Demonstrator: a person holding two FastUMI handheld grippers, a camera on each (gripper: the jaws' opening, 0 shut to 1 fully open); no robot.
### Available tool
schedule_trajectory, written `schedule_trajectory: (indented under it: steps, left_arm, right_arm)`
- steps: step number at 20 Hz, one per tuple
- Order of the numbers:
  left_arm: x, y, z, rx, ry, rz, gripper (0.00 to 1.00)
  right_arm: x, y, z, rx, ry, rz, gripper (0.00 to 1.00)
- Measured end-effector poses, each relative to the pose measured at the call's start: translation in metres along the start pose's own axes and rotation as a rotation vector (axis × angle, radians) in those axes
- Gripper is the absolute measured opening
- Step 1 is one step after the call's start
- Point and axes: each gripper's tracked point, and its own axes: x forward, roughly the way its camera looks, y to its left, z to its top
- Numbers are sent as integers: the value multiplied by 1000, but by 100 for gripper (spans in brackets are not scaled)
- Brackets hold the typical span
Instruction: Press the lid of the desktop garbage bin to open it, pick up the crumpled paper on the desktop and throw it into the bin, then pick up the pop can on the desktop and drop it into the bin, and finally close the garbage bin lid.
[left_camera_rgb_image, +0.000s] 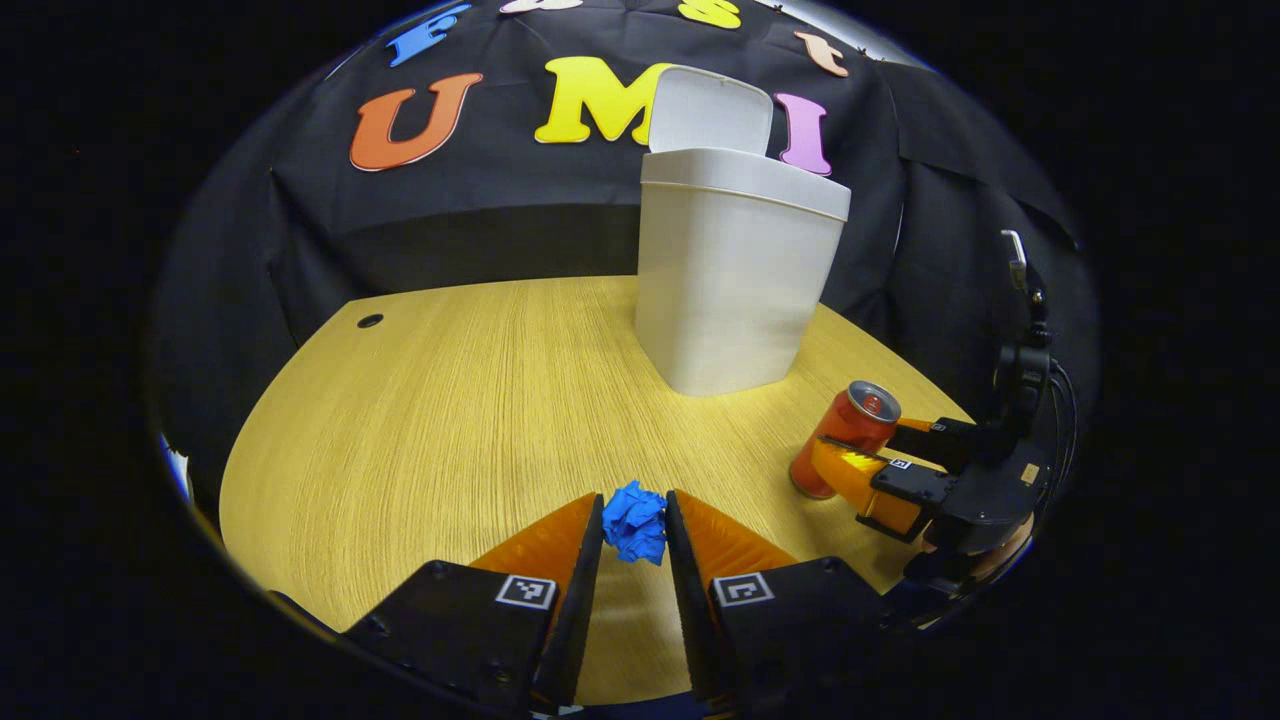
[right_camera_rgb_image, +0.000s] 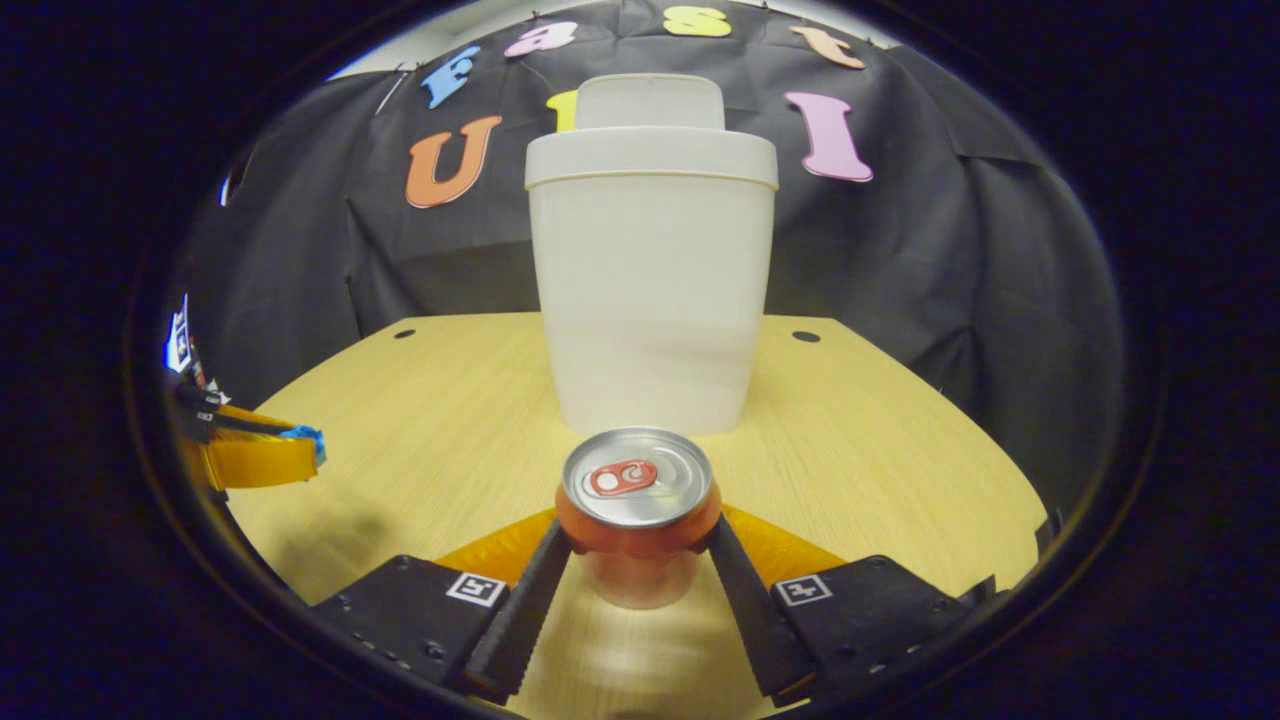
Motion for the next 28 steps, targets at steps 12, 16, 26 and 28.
schedule_trajectory:
  steps: [12, 16, 26, 28]
  left_arm:
    - [-52, 41, 66, -7, -285, 234, 43]
    - [-65, 32, 83, 11, -370, 305, 43]
    - [-84, 2, 128, -103, -587, 356, 43]
    - [-86, 1, 129, -142, -579, 362, 43]
  right_arm:
    - [-47, -23, 69, 49, -166, 34, 80]
    - [-78, -35, 106, 26, -278, 48, 80]
    - [-128, -52, 129, -53, -349, 166, 78]
    - [-128, -64, 132, -21, -344, 186, 78]
